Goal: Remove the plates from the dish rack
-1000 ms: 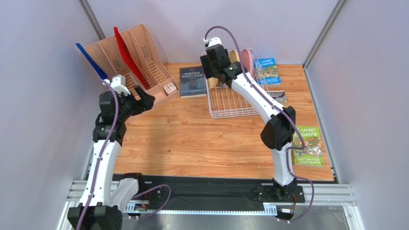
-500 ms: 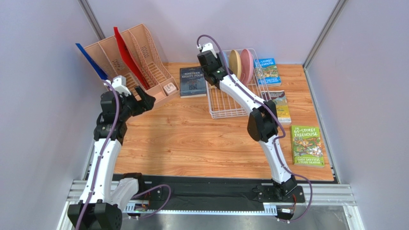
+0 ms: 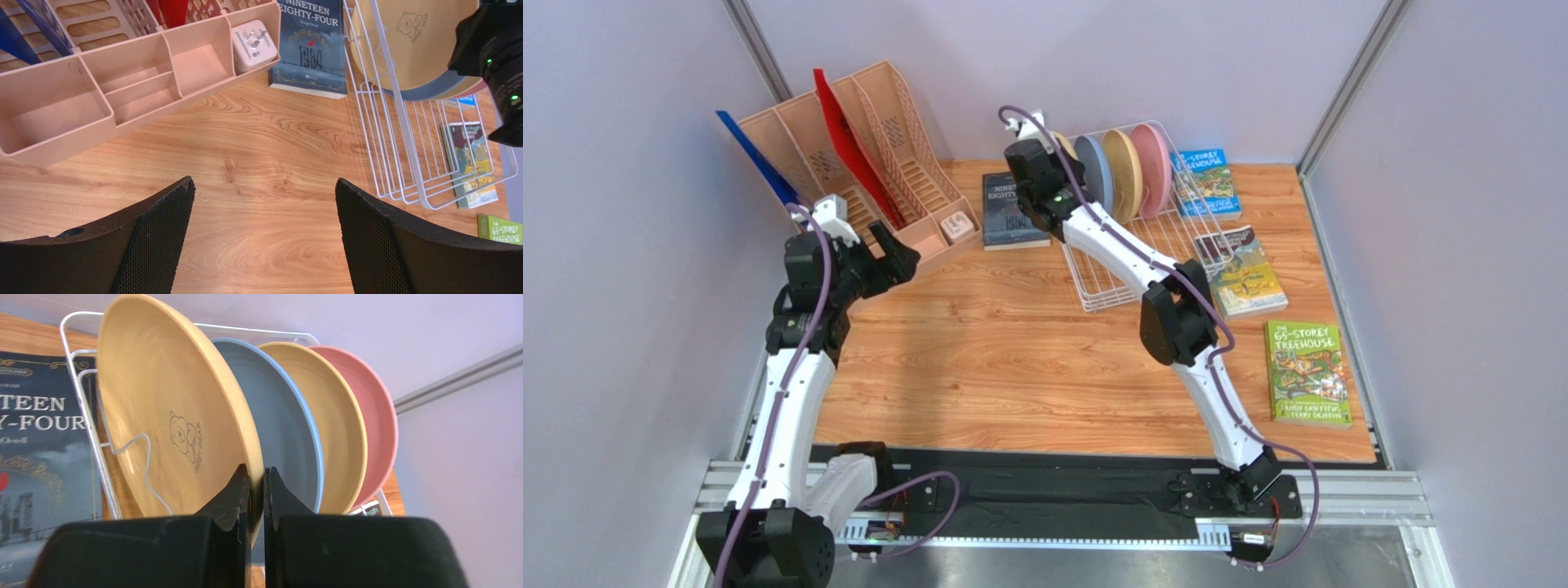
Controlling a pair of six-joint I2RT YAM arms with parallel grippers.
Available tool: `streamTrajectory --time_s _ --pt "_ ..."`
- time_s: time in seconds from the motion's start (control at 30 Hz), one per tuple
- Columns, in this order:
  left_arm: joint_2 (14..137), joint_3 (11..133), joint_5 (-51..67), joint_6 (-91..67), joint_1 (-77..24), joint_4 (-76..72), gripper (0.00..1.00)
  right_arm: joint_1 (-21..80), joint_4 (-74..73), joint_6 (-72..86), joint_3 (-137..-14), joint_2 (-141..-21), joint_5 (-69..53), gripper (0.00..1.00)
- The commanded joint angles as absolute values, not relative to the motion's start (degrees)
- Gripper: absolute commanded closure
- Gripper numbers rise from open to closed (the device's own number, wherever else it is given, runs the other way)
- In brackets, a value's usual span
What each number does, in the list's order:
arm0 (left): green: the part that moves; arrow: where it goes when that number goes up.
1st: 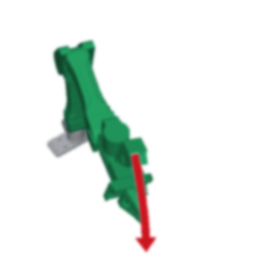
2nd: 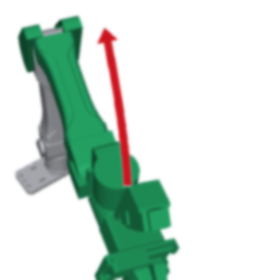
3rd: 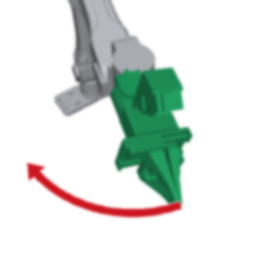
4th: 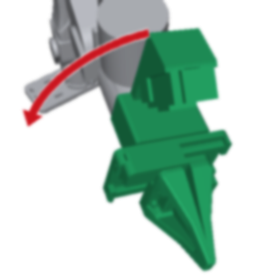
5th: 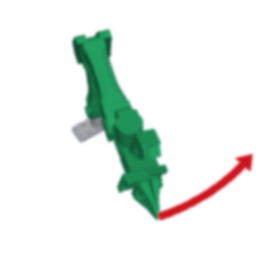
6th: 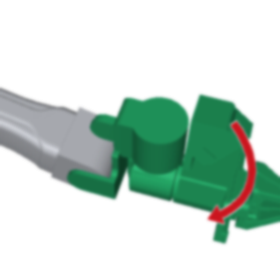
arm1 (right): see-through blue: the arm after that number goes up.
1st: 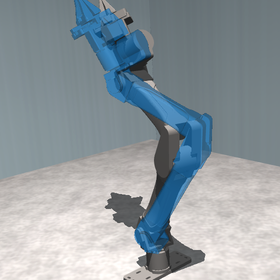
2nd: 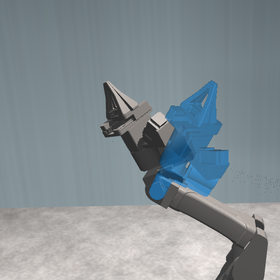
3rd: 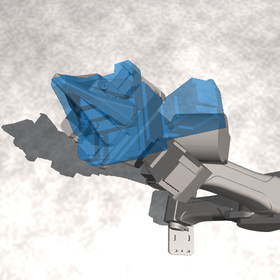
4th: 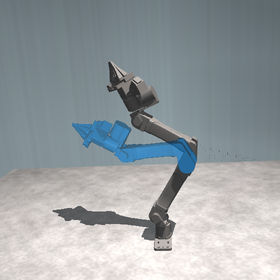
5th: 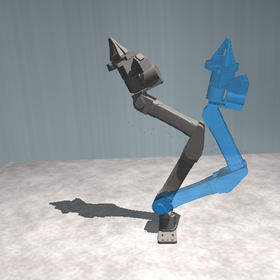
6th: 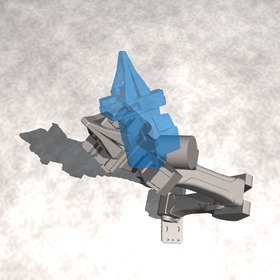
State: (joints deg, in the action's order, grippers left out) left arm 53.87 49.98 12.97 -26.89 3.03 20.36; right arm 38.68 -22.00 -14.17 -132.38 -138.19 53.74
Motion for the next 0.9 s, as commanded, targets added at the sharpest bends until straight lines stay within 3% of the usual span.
streamTrajectory --time_s 0.0,0.27,0.53,0.6,0.7,0.77,0.87 --pt "54.23 49.66 12.31 -27.33 2.9 19.51 0.1 40.43 -4.68 -26.0 -132.82 -139.4 65.47 1.0" --pt "56.42 50.19 12.66 -27.51 2.9 19.95 0.11 40.43 22.21 -45.51 -128.32 -137.73 71.98 1.0" --pt "55.72 49.83 15.72 -27.16 2.9 18.46 0.11 40.69 30.67 -52.31 -121.41 -130.01 73.91 1.0" --pt "55.63 49.92 17.04 -27.16 2.9 17.67 0.11 41.3 27.62 -48.45 -117.62 -123.53 73.3 1.0" --pt "54.58 49.22 19.59 -27.51 2.9 15.65 0.11 42.8 9.73 -31.25 -111.28 -112.56 70.5 1.0" --pt "53.79 48.96 21.18 -27.77 2.9 14.51 0.11 43.07 -7.65 -14.79 -108.91 -107.08 63.84 1.0" --pt "53.52 48.78 23.37 -28.56 2.81 13.1 0.11 43.24 -21.59 -3.29 -105.49 -98.98 54.7 1.0"
